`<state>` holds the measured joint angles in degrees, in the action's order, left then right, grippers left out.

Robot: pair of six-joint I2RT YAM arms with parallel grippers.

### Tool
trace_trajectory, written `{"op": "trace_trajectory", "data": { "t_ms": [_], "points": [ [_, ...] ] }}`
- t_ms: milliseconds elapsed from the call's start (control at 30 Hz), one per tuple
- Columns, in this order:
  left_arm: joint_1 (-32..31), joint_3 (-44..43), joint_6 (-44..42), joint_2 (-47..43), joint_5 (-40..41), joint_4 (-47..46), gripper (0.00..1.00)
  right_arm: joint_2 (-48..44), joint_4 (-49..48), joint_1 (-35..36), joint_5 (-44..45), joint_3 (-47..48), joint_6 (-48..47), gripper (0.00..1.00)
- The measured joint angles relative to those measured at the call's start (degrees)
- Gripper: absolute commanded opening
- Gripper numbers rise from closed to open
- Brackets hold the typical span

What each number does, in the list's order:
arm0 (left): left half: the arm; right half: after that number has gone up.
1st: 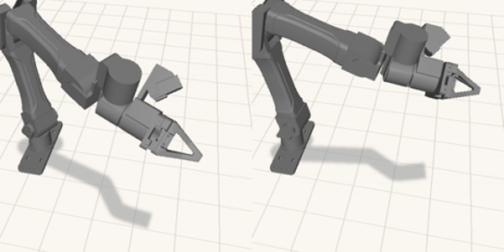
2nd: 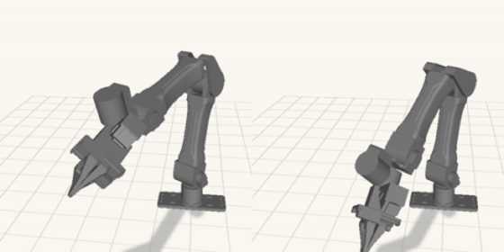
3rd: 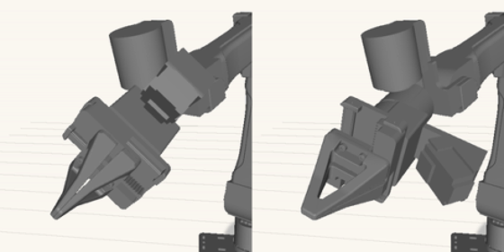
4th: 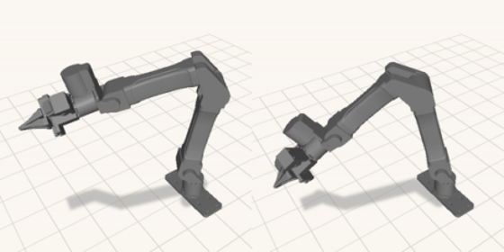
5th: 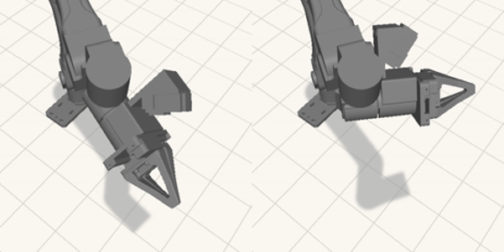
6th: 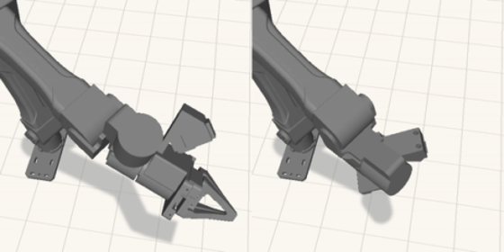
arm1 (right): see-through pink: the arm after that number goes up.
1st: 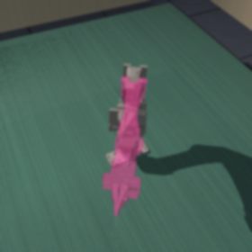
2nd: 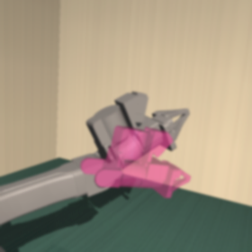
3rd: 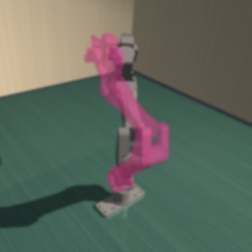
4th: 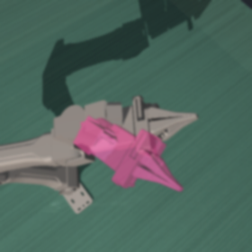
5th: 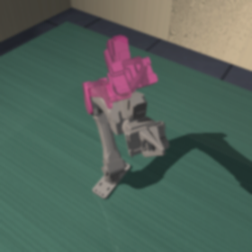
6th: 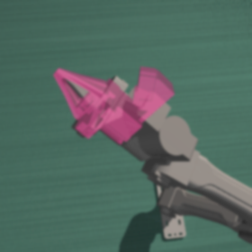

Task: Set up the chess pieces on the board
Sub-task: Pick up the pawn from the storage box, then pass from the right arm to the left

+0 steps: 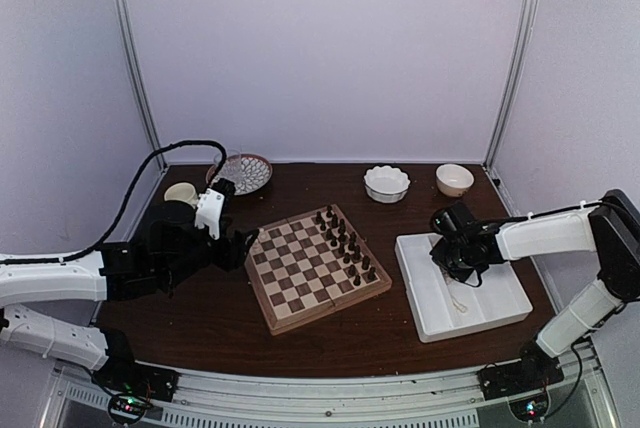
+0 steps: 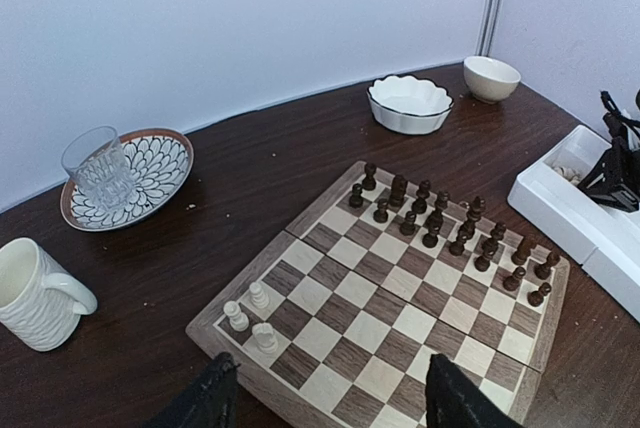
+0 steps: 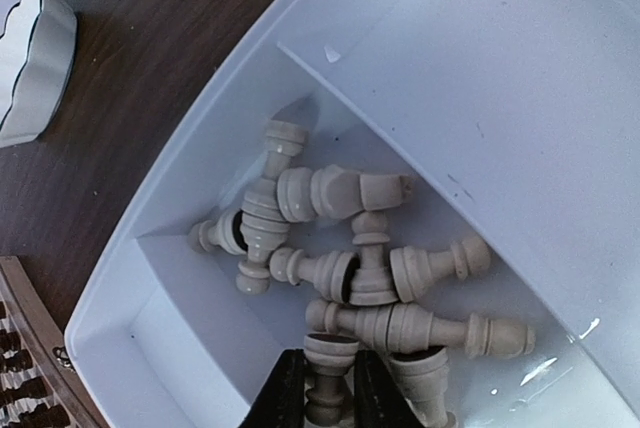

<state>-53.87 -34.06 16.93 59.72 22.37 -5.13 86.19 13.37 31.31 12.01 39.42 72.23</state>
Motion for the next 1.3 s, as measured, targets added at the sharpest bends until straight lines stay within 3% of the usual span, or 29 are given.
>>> {"op": "trace_trajectory", "data": {
  "t_ms": [300, 500, 633, 800, 1033, 1300],
  "points": [
    [0.0, -0.1, -0.1, 0.8, 0.0, 0.6, 0.64, -8.4, 4.4, 0.0, 0.5, -0.5, -5.1, 0.16],
    [-0.2, -0.2, -0.3, 1.4, 0.0, 0.7, 0.64, -13.8, 5.6, 0.0, 0.0, -0.4, -18.5, 0.12],
    [-0.2, -0.4, -0.8, 1.8, -0.5, 0.7, 0.64, -14.1, 5.7, 0.0, -5.9, 0.5, -30.9, 0.05],
    [-0.2, -1.4, -2.3, 3.2, -4.6, 0.5, 0.64, -14.3, 4.8, 0.5, -15.8, 2.2, -41.8, 0.06],
    [-0.3, -1.9, -5.1, 5.3, -13.8, -1.6, 0.70, -14.9, 0.0, 4.6, -27.6, 2.5, -50.4, 0.08],
    [-1.9, 3.9, -12.8, 5.2, -24.2, -15.1, 0.79, -9.0, -3.4, 10.1, -37.4, 7.3, -56.2, 0.09]
  ]
}}
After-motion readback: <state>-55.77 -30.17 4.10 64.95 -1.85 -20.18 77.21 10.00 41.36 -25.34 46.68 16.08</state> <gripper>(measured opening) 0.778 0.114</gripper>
